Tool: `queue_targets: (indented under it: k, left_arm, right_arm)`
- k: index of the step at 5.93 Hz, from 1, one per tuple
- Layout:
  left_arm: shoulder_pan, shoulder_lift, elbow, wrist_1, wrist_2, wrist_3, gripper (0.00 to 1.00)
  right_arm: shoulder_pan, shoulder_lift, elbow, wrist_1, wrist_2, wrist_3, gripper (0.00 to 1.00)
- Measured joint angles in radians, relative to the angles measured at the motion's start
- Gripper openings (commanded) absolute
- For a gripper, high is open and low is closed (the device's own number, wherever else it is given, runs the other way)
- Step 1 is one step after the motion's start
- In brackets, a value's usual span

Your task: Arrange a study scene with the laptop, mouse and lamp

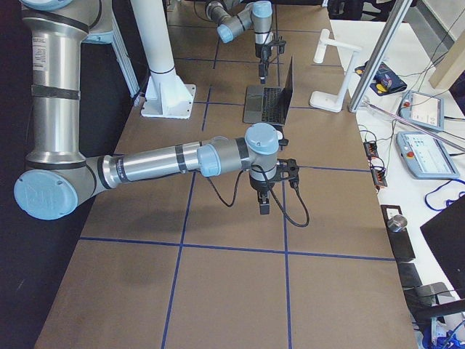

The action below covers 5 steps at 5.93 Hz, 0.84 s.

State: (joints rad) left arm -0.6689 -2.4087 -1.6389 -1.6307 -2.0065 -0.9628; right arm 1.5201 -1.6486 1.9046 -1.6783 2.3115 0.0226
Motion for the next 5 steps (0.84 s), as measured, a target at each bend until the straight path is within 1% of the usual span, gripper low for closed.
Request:
queue_targets:
  k: [1, 2, 3, 4, 5]
  left_arm:
    - [-0.066, 0.115, -0.078, 0.008, -0.055, 0.115, 1.00]
    - [-0.145, 0.235, -0.146, 0.015, -0.112, 0.237, 1.00]
    - [-0.233, 0.334, -0.186, 0.040, -0.167, 0.369, 1.00]
    - [-0.328, 0.402, -0.197, 0.103, -0.206, 0.533, 1.00]
    - [-0.434, 0.462, -0.194, 0.186, -0.223, 0.741, 1.00]
  right_arm:
    - [0.032, -0.017, 0.011, -0.044, 0.006, -0.055, 1.00]
    - [0.044, -0.033, 0.013, -0.056, 0.032, -0.070, 1.00]
    - [0.046, -0.042, 0.012, -0.057, 0.060, -0.074, 1.00]
    - [0.046, -0.048, 0.012, -0.057, 0.070, -0.074, 1.00]
    - [0.046, -0.051, 0.011, -0.057, 0.073, -0.076, 1.00]
